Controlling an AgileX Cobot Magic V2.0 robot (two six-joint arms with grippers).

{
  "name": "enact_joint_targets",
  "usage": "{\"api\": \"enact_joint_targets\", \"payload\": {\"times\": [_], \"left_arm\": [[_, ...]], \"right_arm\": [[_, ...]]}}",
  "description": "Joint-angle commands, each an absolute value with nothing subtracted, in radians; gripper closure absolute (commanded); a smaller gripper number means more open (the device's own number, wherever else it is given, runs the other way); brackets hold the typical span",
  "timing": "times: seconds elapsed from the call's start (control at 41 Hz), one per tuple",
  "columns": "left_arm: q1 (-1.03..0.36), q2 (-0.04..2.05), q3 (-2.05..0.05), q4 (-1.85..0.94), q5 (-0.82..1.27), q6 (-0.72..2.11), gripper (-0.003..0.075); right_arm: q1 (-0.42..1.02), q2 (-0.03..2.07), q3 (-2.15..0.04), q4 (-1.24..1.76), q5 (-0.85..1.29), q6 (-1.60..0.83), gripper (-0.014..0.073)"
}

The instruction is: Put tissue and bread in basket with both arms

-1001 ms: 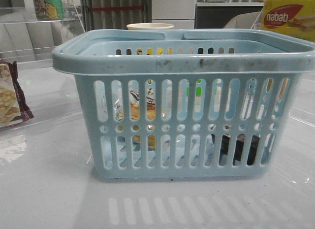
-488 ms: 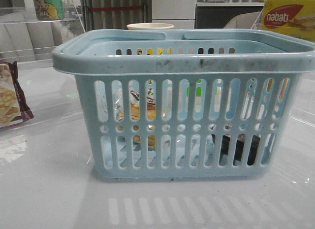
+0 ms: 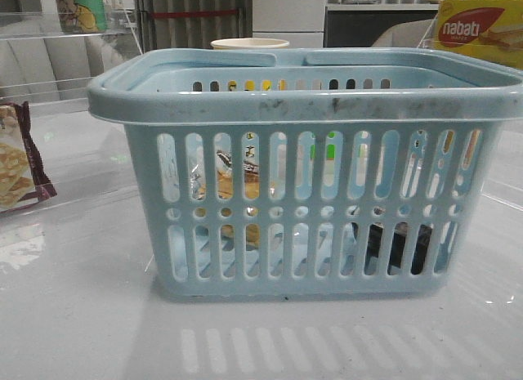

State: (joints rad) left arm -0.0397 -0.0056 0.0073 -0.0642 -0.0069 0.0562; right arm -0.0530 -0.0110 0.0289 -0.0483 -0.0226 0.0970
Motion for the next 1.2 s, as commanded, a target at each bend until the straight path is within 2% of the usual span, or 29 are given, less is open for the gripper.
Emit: {"api": "enact_joint_targets", "payload": {"times": [0.0,0.366,1.172], "left_arm": [[-0.045,-0.025,0.007,-0.074,-0.095,0.058,0.0629],[-0.045,-0.025,0.007,-0.074,-0.095,0.058,0.0629],[-0.045,-0.025,0.007,-0.074,-0.095,0.058,0.0629]], "right_arm": [[-0.052,-0.029,0.03,-0.066,-0.096,0.099,0.0537],[-0.006,-0.029,0.03,-0.075,-0.096,0.099,0.0537],[-0.015,-0.029,0.03,-0.059,-0.161,0.1,0.0537]]}}
